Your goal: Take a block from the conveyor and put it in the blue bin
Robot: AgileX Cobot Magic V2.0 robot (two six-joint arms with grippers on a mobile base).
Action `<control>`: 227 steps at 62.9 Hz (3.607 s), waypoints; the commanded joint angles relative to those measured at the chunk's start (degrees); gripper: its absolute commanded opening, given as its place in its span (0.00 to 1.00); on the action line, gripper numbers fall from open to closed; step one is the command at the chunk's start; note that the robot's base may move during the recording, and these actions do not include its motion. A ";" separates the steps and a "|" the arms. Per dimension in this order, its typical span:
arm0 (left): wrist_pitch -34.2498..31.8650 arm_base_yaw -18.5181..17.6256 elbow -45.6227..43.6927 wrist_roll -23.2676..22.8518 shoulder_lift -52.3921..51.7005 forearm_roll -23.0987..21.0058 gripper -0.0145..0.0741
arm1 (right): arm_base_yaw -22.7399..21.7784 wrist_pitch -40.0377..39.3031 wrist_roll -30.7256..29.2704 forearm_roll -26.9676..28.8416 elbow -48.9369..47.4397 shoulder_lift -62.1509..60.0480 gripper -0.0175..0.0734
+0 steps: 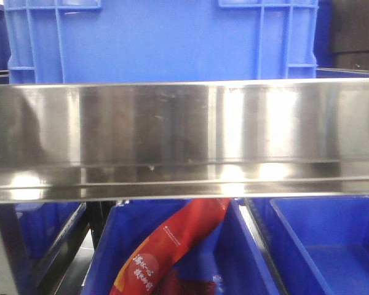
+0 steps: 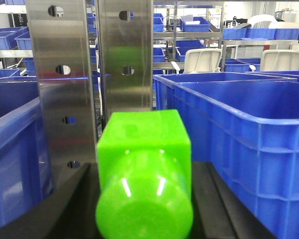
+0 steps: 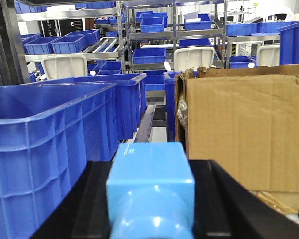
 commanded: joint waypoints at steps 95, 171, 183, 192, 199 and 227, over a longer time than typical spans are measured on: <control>20.58 -0.44 -19.07 13.12 11.23 -9.08 0.04 | 5.25 -3.89 -1.61 -0.65 -15.78 14.80 0.01; 9.03 -24.75 -45.80 26.47 57.53 -33.37 0.33 | 22.52 -4.21 -1.61 -0.65 -41.60 58.23 0.19; 9.15 -24.75 -45.80 26.47 57.53 -33.41 0.70 | 22.52 -3.90 -1.61 -0.18 -41.60 58.23 0.78; 9.43 -24.75 -45.80 26.47 57.21 -35.79 0.72 | 22.52 -3.80 -1.61 0.72 -41.69 57.71 0.82; 9.42 -24.75 -45.80 26.47 55.17 -42.55 0.72 | 22.52 -3.31 -1.61 1.58 -41.69 55.62 0.82; 6.26 -22.23 -45.80 26.47 52.05 -38.61 0.04 | 21.95 -1.12 -1.61 1.58 -41.69 49.25 0.01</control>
